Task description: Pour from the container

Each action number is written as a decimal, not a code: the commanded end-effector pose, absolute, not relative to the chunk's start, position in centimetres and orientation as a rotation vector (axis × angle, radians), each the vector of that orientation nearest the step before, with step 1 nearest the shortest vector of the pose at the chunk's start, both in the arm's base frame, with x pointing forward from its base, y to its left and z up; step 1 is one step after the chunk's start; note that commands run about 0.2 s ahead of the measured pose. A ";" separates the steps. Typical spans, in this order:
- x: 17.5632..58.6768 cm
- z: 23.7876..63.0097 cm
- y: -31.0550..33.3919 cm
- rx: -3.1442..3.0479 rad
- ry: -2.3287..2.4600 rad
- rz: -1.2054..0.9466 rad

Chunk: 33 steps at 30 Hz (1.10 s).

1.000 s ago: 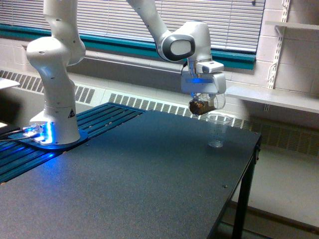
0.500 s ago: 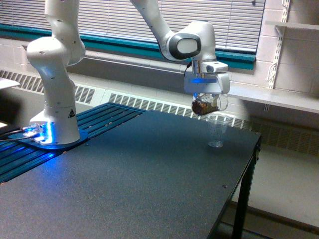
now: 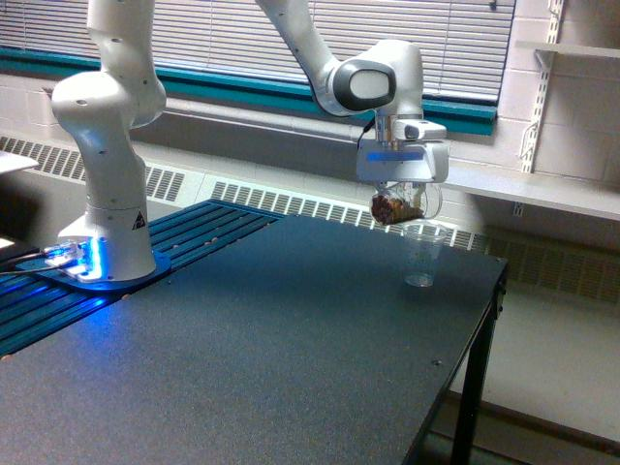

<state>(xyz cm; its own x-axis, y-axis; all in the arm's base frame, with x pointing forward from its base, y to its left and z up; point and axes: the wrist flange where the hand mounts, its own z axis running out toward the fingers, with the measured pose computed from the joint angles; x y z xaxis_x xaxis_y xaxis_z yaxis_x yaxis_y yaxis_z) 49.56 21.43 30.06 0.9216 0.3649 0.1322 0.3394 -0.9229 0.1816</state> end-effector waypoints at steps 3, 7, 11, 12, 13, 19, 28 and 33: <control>50.1 31.1 21.8 2.881 0.608 0.252; 50.1 31.2 21.9 2.863 0.628 0.235; 50.1 31.4 22.0 2.840 0.649 0.218; 50.1 31.5 22.0 2.835 0.655 0.216; 50.1 31.5 22.0 2.829 0.662 0.215; 50.0 31.6 22.1 2.804 0.689 0.202; 49.8 31.7 22.2 2.777 0.715 0.192; 49.7 31.7 22.4 2.764 0.726 0.190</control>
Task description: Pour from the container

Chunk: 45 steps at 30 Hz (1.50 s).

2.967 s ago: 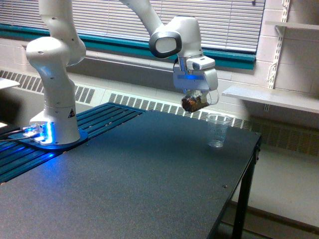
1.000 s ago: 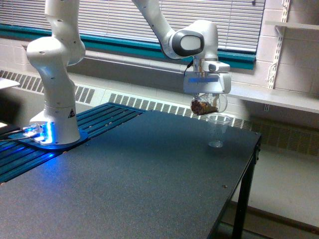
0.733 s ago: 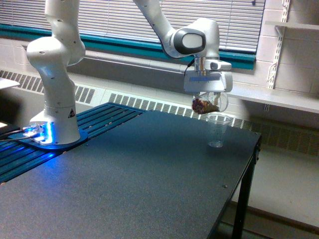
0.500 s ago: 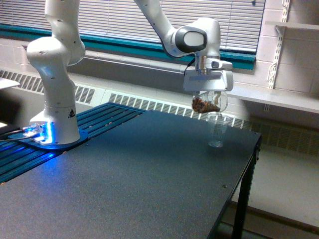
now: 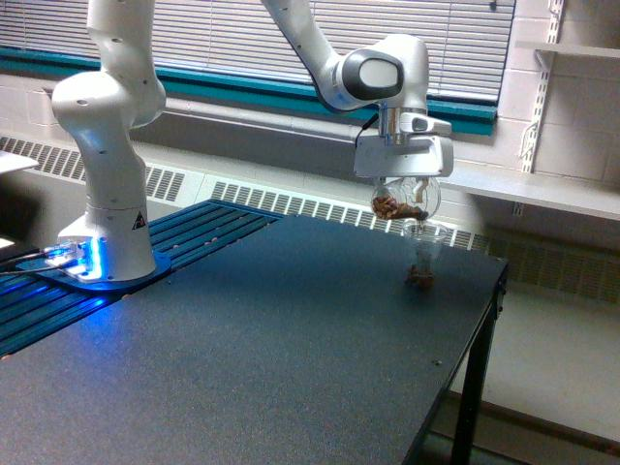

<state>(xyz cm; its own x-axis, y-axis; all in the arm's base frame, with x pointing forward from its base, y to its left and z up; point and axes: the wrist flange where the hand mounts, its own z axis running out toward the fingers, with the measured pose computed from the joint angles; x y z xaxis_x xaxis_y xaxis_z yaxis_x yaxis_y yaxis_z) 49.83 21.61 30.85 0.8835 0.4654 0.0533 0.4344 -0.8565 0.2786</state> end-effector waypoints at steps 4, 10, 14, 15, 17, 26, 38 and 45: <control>49.6 31.8 22.6 2.757 0.733 0.190; 49.5 31.8 23.1 2.750 0.741 0.193; 49.4 31.8 23.4 2.743 0.747 0.191; 49.4 31.8 23.4 2.741 0.746 0.191; 49.4 31.9 23.5 2.735 0.752 0.188; 49.6 32.0 23.8 2.713 0.770 0.173; 49.7 32.1 24.4 2.682 0.791 0.156; 49.9 32.2 24.8 2.657 0.823 0.144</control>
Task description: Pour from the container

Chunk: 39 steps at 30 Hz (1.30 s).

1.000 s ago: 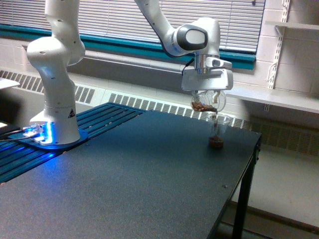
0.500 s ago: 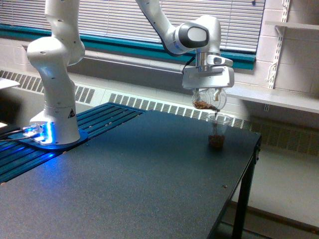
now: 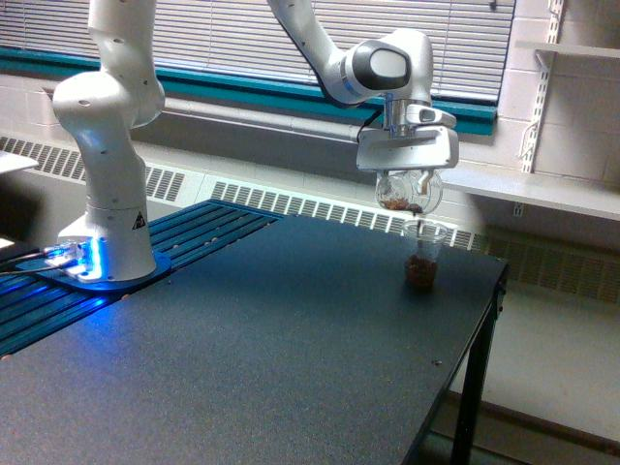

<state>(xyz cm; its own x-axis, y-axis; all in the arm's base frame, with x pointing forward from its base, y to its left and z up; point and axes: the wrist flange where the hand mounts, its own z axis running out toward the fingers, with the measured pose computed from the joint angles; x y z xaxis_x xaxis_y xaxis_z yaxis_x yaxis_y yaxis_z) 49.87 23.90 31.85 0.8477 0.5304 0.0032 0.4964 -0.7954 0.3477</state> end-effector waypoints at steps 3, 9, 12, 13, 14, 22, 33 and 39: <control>50.0 32.2 25.0 2.651 0.831 0.141; 50.1 32.3 25.3 2.631 0.851 0.132; 50.1 32.3 25.4 2.626 0.856 0.127; 50.1 32.3 25.4 2.624 0.857 0.126; 50.1 32.3 25.5 2.622 0.858 0.124; 50.0 32.4 25.3 2.584 0.877 0.093; 50.0 32.9 25.1 2.561 0.887 0.060; 49.9 32.8 25.1 2.571 0.881 0.057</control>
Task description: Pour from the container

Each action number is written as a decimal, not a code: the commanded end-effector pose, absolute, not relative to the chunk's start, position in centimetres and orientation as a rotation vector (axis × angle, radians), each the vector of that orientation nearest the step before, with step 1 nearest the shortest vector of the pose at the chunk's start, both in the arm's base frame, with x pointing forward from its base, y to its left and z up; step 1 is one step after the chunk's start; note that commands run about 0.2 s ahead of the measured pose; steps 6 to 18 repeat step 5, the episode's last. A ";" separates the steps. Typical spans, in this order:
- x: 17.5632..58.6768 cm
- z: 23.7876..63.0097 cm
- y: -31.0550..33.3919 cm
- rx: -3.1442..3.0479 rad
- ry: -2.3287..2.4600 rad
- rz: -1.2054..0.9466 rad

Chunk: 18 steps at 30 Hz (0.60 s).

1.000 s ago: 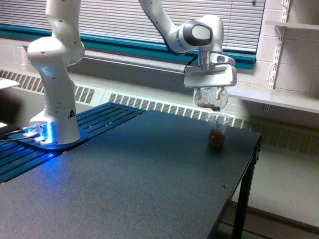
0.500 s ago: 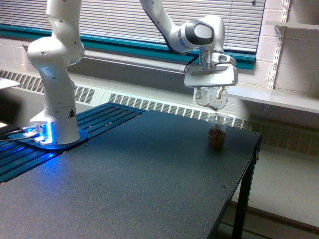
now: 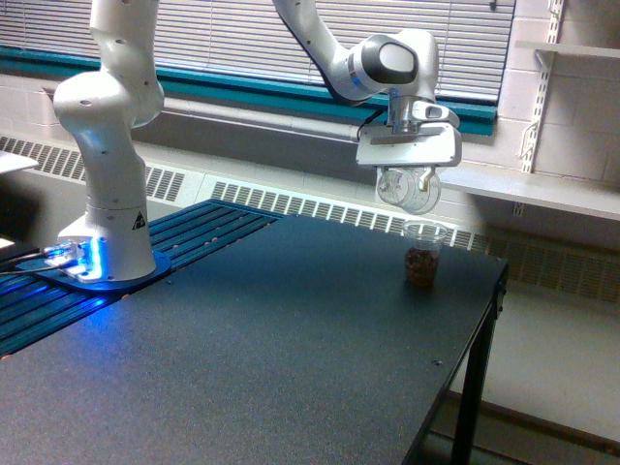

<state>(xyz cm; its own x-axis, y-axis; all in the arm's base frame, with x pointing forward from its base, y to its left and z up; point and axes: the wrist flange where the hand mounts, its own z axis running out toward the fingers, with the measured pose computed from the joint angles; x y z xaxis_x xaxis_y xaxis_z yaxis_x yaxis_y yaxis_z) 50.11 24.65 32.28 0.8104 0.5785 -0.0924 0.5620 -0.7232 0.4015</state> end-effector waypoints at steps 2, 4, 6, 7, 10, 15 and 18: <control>49.9 32.6 25.1 2.579 0.879 0.069; 50.0 32.6 25.1 2.577 0.887 0.069; 50.0 32.6 25.1 2.577 0.887 0.069; 50.0 32.6 25.1 2.577 0.887 0.069; 50.0 32.6 25.1 2.577 0.887 0.069; 50.0 32.6 25.1 2.577 0.887 0.069; 50.0 32.6 25.1 2.577 0.887 0.069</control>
